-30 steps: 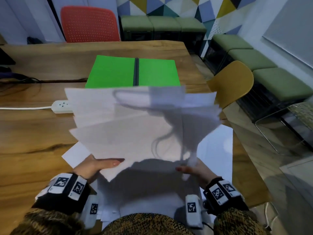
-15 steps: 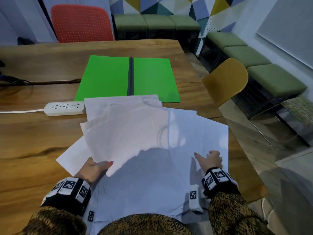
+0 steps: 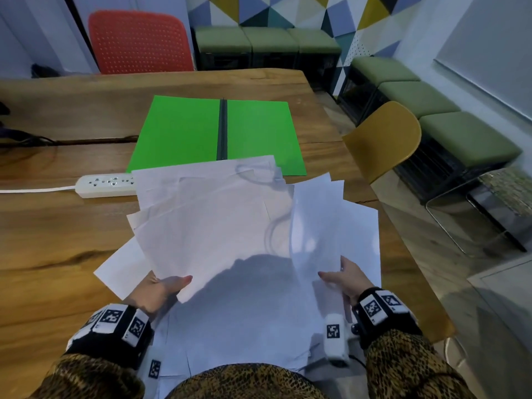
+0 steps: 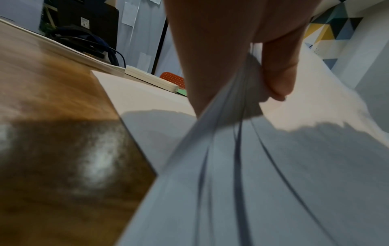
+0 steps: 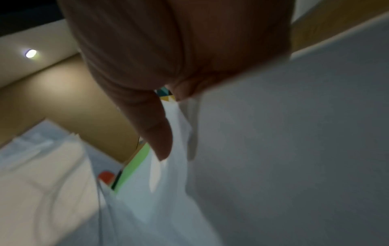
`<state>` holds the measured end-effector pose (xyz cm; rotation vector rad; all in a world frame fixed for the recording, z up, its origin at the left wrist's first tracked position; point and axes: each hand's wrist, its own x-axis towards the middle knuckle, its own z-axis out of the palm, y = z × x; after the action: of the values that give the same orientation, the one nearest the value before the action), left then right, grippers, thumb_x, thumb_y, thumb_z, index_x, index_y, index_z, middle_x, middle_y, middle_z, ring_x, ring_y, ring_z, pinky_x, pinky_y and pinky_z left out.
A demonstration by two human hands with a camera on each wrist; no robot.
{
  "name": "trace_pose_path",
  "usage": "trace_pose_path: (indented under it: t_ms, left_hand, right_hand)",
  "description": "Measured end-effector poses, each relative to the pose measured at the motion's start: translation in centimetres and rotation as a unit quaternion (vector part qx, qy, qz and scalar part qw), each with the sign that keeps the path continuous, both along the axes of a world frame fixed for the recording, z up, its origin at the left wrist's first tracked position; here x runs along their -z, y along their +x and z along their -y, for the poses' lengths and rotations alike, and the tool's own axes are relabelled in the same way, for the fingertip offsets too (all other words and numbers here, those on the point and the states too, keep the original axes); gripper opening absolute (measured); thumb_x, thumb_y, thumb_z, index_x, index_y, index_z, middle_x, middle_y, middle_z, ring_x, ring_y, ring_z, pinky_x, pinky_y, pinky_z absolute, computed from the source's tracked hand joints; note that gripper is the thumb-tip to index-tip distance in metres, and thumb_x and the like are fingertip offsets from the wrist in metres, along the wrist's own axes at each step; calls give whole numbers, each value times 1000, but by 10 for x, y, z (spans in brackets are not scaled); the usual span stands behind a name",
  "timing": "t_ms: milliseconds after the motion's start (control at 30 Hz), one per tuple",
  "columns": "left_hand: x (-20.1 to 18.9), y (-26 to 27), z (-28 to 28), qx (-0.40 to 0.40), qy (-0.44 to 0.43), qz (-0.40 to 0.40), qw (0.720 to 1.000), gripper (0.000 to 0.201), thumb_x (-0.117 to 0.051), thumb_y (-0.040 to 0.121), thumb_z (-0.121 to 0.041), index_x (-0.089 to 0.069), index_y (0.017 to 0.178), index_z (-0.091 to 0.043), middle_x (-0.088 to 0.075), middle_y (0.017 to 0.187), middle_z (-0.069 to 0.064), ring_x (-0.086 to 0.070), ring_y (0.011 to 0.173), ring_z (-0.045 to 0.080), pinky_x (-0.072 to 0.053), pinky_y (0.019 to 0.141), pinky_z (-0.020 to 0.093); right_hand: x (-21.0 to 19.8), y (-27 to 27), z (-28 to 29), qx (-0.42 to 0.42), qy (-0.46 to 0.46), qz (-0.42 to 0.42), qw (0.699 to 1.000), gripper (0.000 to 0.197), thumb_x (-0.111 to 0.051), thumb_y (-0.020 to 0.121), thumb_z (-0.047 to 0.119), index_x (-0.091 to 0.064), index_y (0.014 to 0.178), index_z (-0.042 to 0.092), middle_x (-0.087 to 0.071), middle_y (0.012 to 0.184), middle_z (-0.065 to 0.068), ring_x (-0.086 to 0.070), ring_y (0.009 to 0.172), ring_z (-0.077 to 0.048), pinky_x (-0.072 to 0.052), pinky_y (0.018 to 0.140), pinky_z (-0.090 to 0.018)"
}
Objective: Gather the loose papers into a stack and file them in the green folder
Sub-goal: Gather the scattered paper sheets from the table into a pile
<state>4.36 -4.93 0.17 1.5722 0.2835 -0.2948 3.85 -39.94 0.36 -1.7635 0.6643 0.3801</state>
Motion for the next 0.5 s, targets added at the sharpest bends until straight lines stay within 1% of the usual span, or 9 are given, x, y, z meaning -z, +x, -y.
trace_pose_path:
  t_ms: [67,133,200,267,300,333,367,433,500]
  left_hand:
    - [2,1,2,-2,20,-8,1000,54,-74,38,-38,-66,88,-18,-70,96,10,-62,96,34,-43,97,52]
    - [1,2,3,4,38,-31,999,50,-74,37,-39,-66,81,-17,-69,86,5,-61,90,30,-44,90,43]
    - [4,7,-2,28,17,-40,999,57,-81,42,-40,-70,90,-10,-73,96,10,-64,97,32,-41,98,47]
    - [10,12,-8,40,-36,-84,995,78,-86,43,-38,-65,107,2,-66,117,20,-58,113,35,-35,107,51]
    - [12,14,-9,53,-51,-108,991,85,-87,40,-38,-63,109,7,-62,121,23,-55,118,36,-33,109,49]
    - [14,16,-8,53,-47,-126,989,84,-87,37,-38,-65,105,7,-63,120,23,-56,116,35,-34,109,47]
    - [9,16,-2,50,-43,-125,990,73,-86,36,-36,-71,95,4,-66,113,22,-60,110,34,-38,105,45]
    - [3,14,9,52,-17,-122,991,49,-82,40,-32,-75,78,-2,-73,95,19,-65,94,34,-47,94,45]
    - [1,11,20,64,-4,-123,990,43,-78,50,-24,-71,83,2,-74,88,19,-66,88,37,-51,84,44]
  right_hand:
    - [3,-3,-1,-27,-24,19,999,39,-59,76,-4,-55,111,11,-65,111,-14,-62,101,-32,-51,92,-47]
    - [2,-7,-2,-50,-12,45,998,45,-53,76,-9,-54,114,16,-66,111,-9,-62,103,-28,-48,96,-44]
    - [1,-9,1,-39,71,68,994,42,-53,79,-13,-55,108,17,-71,98,-5,-66,90,-24,-53,85,-38]
    - [-1,-13,6,-7,174,88,981,39,-73,69,-1,-59,102,16,-75,83,-3,-70,78,-22,-57,71,-33]
    - [1,-13,7,10,204,87,975,47,-80,61,8,-60,103,12,-76,80,-2,-71,75,-21,-58,66,-30]
    - [1,-13,5,25,223,78,971,48,-80,62,10,-60,106,7,-76,77,-2,-71,74,-20,-58,64,-28]
    - [4,-13,0,42,236,70,968,38,-71,73,6,-59,108,2,-76,74,-1,-70,75,-21,-57,63,-25]
    - [4,-14,-12,45,261,58,963,21,-56,87,13,-62,105,3,-76,79,-1,-67,83,-23,-56,64,-22]
    - [7,-15,-24,8,234,53,971,41,-72,72,38,-65,103,13,-75,93,-2,-68,92,-22,-54,72,-23]
